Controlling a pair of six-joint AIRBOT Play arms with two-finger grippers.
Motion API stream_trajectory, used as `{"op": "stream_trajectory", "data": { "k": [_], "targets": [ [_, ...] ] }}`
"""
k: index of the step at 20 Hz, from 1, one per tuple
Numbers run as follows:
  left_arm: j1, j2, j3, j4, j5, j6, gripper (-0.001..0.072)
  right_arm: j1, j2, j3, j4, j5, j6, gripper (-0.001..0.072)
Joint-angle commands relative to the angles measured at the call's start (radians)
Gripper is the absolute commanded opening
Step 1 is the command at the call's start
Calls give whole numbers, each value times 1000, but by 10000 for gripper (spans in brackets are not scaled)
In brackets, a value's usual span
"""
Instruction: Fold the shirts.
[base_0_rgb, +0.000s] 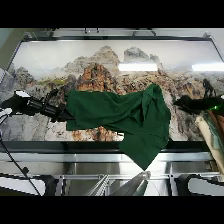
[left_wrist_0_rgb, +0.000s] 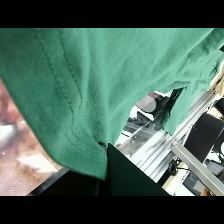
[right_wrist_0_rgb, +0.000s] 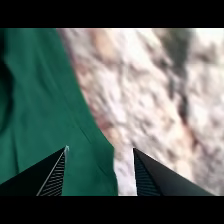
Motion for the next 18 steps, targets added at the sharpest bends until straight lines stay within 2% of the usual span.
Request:
{"op": "stream_trajectory", "data": {
  "k": [1, 7, 12, 13, 14, 15, 16, 18],
  "targets": [
    [-1, 0, 1, 0, -4, 6, 17, 26, -93, 164, 38, 39, 10, 530],
    [-1, 0, 1, 0, -3, 6, 17, 138, -349, 378, 48, 75, 88, 528],
    [-1, 0, 1, 0, -3, 6, 17, 165, -419, 413, 75, 74, 91, 518],
    [-1, 0, 1, 0, -3, 6, 16, 165, -427, 413, 95, 75, 91, 496],
    [-1, 0, 1, 0, -3, 6, 16, 166, -432, 413, 124, 82, 84, 439],
    [-1, 0, 1, 0, -3, 6, 16, 166, -436, 413, 165, 93, 57, 420],
    [-1, 0, 1, 0, -2, 6, 16, 166, -438, 413, 227, 111, 17, 362],
    [-1, 0, 2, -4, 2, 6, 16, 166, -438, 413, 360, 150, -80, 166]
  ]
}}
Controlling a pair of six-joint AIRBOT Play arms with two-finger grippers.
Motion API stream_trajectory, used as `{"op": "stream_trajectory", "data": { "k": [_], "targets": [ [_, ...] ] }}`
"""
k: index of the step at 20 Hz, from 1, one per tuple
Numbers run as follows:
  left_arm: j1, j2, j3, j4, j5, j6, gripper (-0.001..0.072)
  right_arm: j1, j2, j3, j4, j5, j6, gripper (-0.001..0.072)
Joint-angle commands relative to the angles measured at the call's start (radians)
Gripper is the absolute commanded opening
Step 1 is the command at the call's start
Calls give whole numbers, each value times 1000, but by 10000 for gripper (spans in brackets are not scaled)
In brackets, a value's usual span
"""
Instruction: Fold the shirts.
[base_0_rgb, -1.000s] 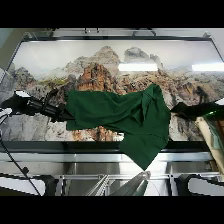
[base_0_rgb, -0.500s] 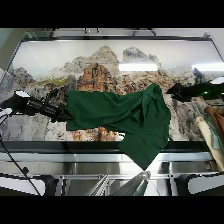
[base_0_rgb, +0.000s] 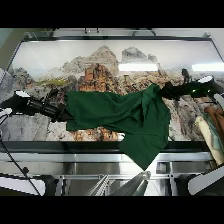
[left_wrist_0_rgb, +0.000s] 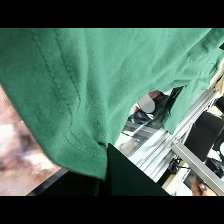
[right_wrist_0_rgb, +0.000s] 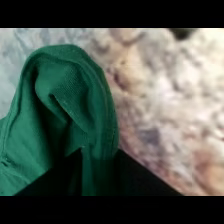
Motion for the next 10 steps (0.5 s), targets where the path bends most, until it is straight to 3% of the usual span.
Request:
{"op": "stream_trajectory", "data": {
  "k": [1, 4, 8, 10],
  "targets": [
    [0, 1, 2, -21, -2, 0, 16, 2, -7, 7, 257, 87, -158, 27],
    [28, 17, 47, -250, -201, 64, 12, -1, 58, 8, 347, 179, -223, 24],
    [111, 195, 150, -518, -396, 34, 8, -50, 338, 8, 284, 209, -223, 24],
    [164, 312, 190, -710, -412, -4, 15, -84, 519, 8, 275, 207, -244, 24]
  ]
}}
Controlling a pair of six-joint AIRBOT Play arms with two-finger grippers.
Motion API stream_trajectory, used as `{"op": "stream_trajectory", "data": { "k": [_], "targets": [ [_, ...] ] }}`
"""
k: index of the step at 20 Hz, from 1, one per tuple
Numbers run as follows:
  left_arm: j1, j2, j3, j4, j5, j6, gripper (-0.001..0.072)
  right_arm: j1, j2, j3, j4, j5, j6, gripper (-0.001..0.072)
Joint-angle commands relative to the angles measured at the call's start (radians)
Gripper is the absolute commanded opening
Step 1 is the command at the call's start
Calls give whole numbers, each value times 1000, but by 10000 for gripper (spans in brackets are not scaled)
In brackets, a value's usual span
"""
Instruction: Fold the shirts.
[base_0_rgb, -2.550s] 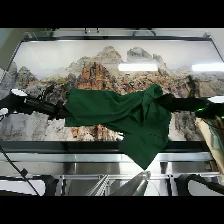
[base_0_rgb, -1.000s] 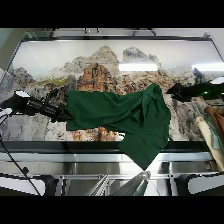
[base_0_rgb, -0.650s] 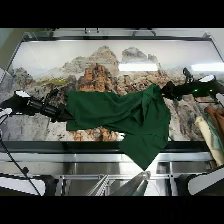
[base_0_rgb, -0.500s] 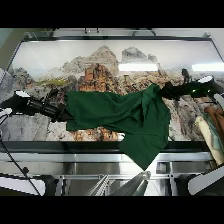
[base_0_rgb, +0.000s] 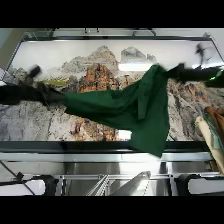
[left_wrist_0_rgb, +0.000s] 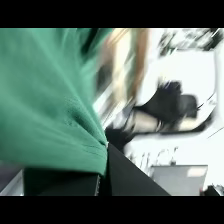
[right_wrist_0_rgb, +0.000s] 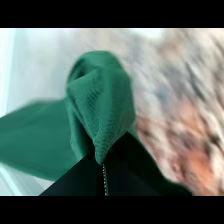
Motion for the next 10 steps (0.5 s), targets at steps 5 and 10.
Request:
{"op": "stream_trajectory", "data": {
  "k": [5, 10],
  "targets": [
    [242, 433, 266, -712, -135, 21, 15, -91, 700, 1, -7, -16, -66, 24],
    [544, 658, 540, -800, -132, 59, 19, -143, 1136, 1, -165, -311, -36, 24]
  ]
}}
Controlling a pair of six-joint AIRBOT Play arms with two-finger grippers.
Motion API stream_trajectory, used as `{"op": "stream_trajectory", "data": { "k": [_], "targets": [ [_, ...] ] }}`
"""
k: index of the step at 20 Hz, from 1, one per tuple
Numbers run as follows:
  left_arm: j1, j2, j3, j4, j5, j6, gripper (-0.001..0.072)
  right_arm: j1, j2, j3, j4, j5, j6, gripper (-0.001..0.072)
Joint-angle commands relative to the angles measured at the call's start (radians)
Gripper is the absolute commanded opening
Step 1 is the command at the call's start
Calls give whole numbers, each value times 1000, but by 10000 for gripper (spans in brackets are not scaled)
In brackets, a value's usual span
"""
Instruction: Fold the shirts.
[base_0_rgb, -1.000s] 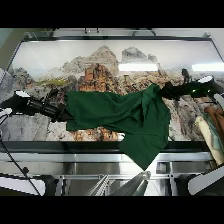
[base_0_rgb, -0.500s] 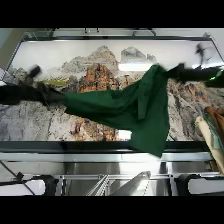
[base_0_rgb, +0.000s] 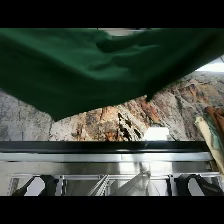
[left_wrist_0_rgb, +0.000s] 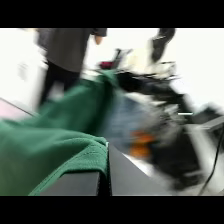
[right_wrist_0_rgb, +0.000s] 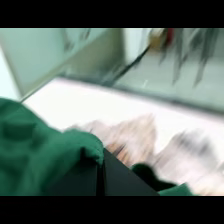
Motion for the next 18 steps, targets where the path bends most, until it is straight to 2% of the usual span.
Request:
{"op": "stream_trajectory", "data": {
  "k": [1, 3, 4, 6, 8, 12, 15, 16, 17, 18],
  "targets": [
    [209, 117, 178, -172, -5, -4, 20, -38, 270, -1, -153, -232, 53, 24],
    [250, 71, 232, -191, 52, -34, 19, -43, 275, -2, -173, -228, 58, 24],
    [253, 31, 254, -99, 97, -52, 20, -43, 233, -3, -152, -177, 61, 24],
    [181, -70, 306, 298, 190, -60, 20, -40, 88, -25, -12, -43, 68, 24],
    [-41, -191, 327, 537, 214, -33, 22, 5, -79, -99, 109, 13, 15, 24],
    [-476, -532, 306, 995, 236, -2, 23, 174, -393, -302, 97, -122, -41, 24],
    [-632, -887, 382, 1245, 304, -5, 25, 245, -658, -363, 98, -315, -51, 25],
    [-650, -1005, 445, 1303, 298, -34, 29, 251, -744, -361, 113, -365, -51, 25],
    [-654, -1089, 496, 1337, 298, -85, 155, 247, -814, -352, 134, -392, -51, 79],
    [-643, -1139, 507, 1336, 323, -118, 336, 234, -862, -332, 138, -392, -51, 274]
  ]
}}
